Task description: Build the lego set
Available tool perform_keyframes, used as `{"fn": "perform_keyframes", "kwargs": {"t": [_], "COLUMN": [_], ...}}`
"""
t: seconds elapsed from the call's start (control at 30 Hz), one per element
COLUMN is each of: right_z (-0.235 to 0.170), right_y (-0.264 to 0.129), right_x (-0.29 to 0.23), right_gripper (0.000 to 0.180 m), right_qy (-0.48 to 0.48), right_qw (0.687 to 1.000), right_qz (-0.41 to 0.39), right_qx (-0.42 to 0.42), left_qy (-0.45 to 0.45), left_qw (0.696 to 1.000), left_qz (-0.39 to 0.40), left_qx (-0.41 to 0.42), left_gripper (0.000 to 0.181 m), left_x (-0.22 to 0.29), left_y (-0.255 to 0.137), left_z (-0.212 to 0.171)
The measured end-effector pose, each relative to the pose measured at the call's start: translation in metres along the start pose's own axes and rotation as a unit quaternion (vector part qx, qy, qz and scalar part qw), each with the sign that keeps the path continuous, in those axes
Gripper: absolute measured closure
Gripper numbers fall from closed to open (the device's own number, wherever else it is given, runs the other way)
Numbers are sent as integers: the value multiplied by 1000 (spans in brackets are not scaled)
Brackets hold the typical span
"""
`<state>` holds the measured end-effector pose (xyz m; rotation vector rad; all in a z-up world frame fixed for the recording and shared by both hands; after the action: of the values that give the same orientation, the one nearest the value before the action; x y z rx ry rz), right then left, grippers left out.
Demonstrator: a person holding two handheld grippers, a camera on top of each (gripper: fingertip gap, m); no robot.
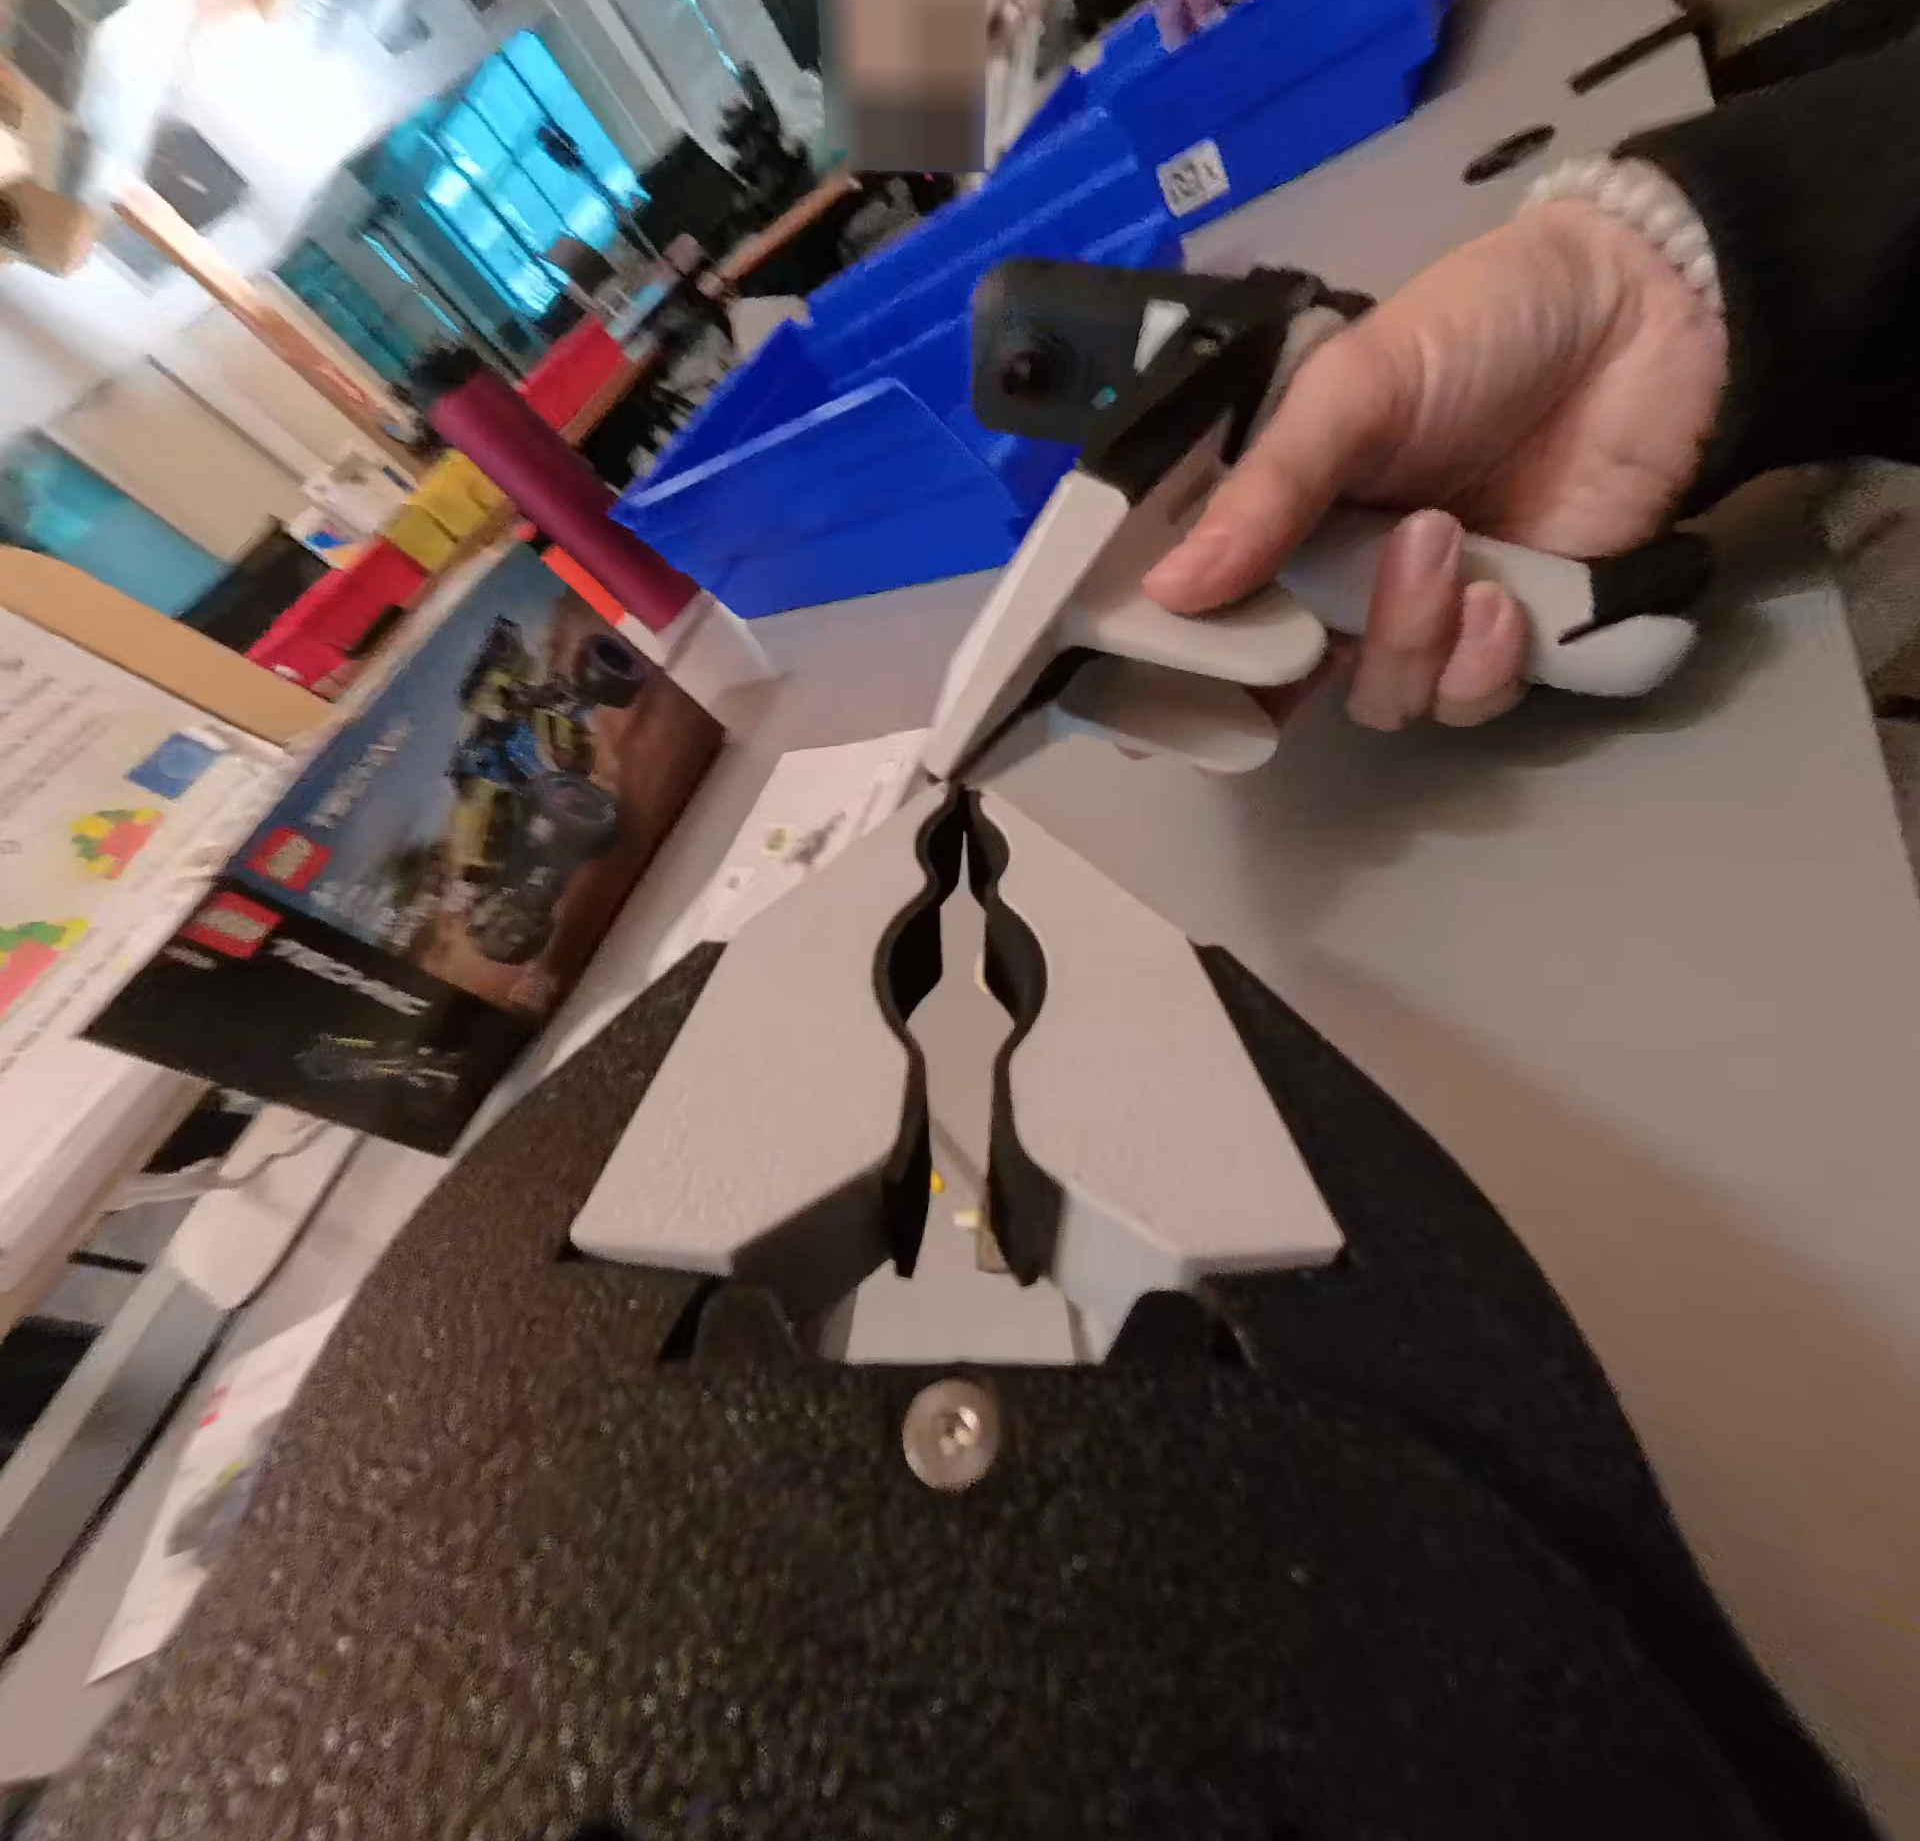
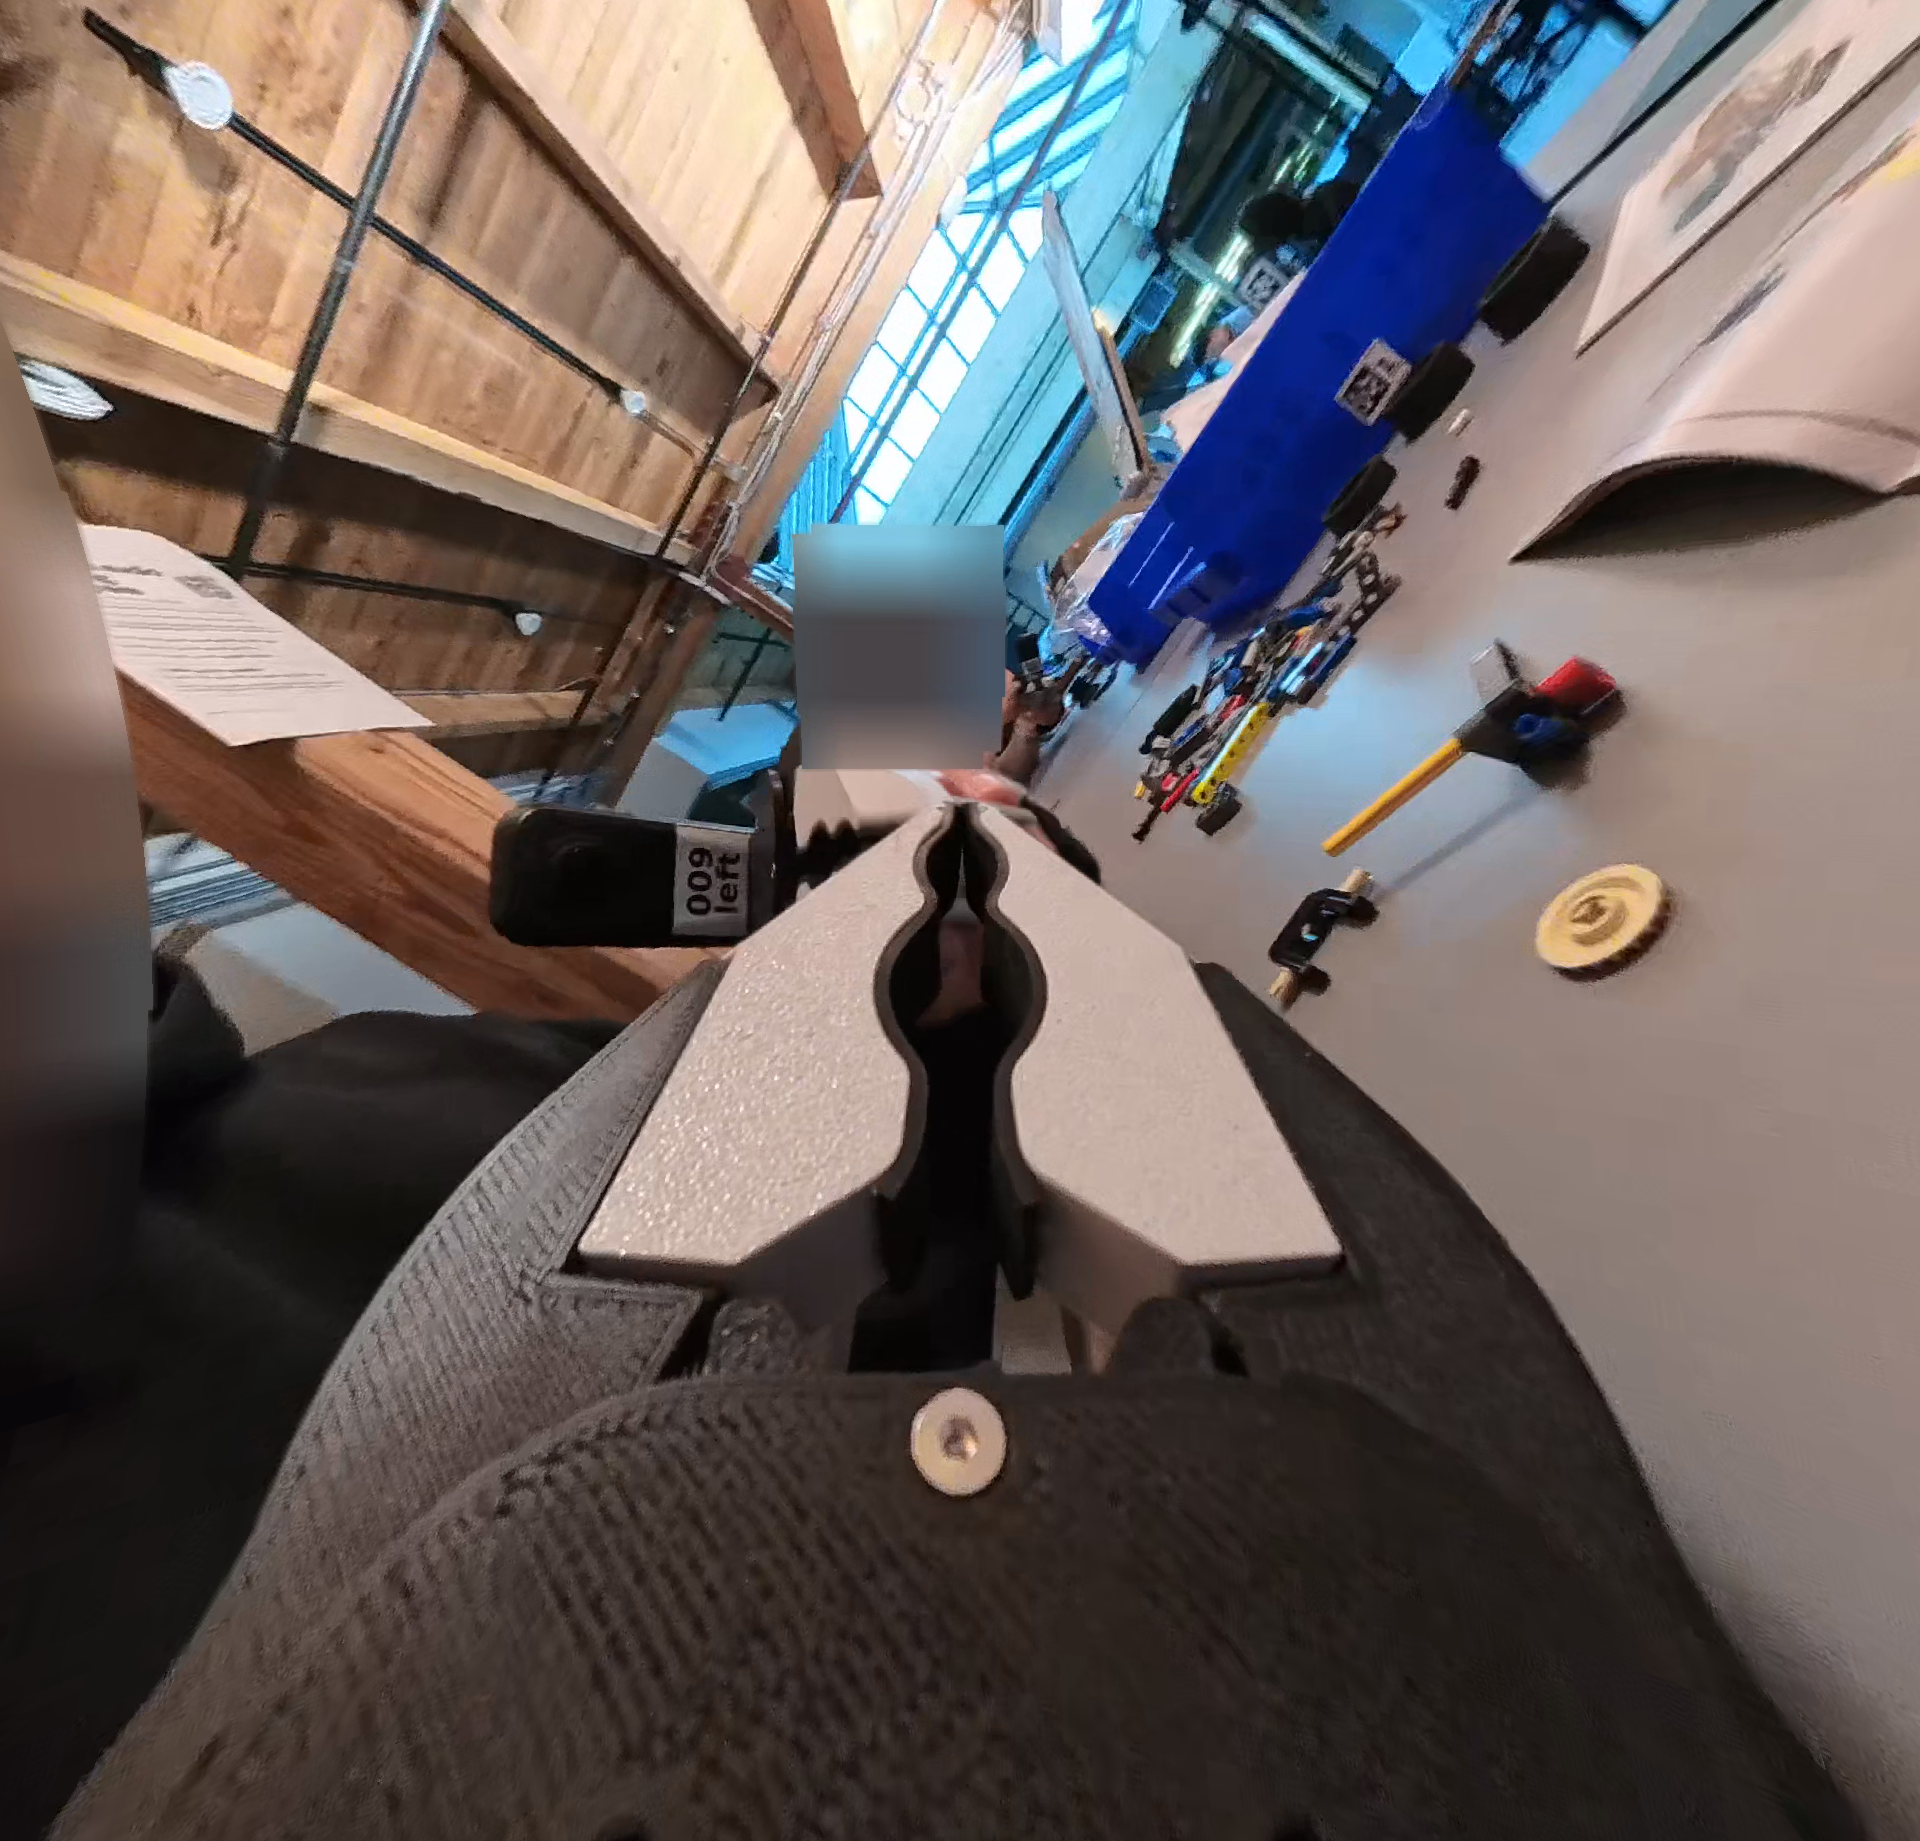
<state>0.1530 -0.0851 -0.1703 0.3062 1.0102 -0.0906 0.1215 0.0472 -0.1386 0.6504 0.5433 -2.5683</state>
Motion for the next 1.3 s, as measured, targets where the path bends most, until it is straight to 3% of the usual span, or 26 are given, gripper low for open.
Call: {"fn": "perform_keyframes", "kwargs": {"t": [0.07,0.13,0.27,0.4,0.7,1.03,1.1,1.23,1.3], "right_z": [-1,-1,7,5,-18,-19,-12,10,19], "right_y": [1,-4,-31,-44,-25,-22,-25,-27,-27], "right_x": [1,7,10,15,17,16,10,-11,-14], "right_gripper": [180,180,180,177,166,170,169,170,170], "right_qy": [-23,-99,-241,-317,-431,-464,-455,-283,-178], "right_qw": [999,985,918,850,780,762,787,938,980], "right_qz": [-21,-115,-276,-339,-282,-275,-265,-142,-76], "right_qx": [-28,-83,-153,-248,-355,-358,-321,-142,-55], "left_qy": [-15,-21,-66,-107,-131,-156,-150,-36,6], "left_qw": [998,993,986,976,953,950,961,996,999], "left_qz": [-36,-48,-69,-112,-179,-196,-179,-79,-39], "left_qx": [-41,-102,-138,-156,-209,-186,-146,-26,-5], "left_gripper": [181,181,181,180,174,170,164,163,159], "left_x": [3,4,6,14,25,27,22,13,12], "left_y": [7,9,2,7,34,38,34,19,16], "left_z": [-11,-24,-35,-35,-39,-39,-33,-10,-1]}}
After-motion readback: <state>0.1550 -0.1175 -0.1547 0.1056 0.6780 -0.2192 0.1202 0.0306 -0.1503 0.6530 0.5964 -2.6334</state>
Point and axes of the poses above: each gripper's, where its closed fingertips meet, y out along the fingers, z out of its top, x = y × z across the jaws, the point moved 8 cm from there along -y, back along the fingers, and after that the axes turned 3 degrees about -z, right-handed, at the moved point
